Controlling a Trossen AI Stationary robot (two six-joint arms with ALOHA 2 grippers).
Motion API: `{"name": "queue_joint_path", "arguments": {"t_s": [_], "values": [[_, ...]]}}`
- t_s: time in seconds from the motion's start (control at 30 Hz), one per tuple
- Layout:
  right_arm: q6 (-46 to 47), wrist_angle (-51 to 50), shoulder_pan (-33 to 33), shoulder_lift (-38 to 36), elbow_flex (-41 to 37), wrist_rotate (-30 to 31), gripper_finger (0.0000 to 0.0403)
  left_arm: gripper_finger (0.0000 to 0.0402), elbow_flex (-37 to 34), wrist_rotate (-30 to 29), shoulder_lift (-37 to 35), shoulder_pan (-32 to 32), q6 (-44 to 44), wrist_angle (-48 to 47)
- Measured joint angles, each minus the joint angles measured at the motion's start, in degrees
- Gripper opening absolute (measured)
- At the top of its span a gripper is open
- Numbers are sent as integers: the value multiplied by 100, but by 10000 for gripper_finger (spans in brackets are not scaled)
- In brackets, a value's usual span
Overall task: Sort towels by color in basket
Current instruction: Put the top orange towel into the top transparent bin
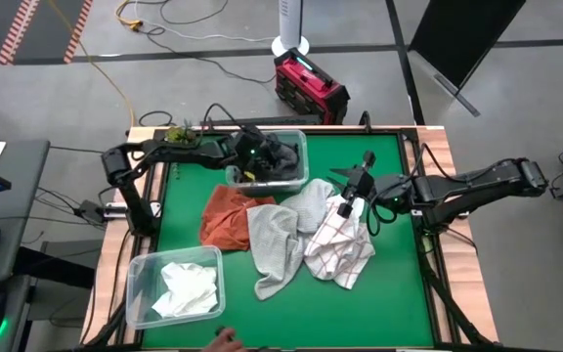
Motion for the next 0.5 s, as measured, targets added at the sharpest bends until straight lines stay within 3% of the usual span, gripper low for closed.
{"name": "queue_joint_path", "arguments": {"t_s": [0.33,0.5], "values": [[7,-69,-4,-1,2,2,127,0,468,-231,-572,-146,307,467],[9,-79,-4,0,2,1,127,0,505,-198,-984,-171,-396,734]]}}
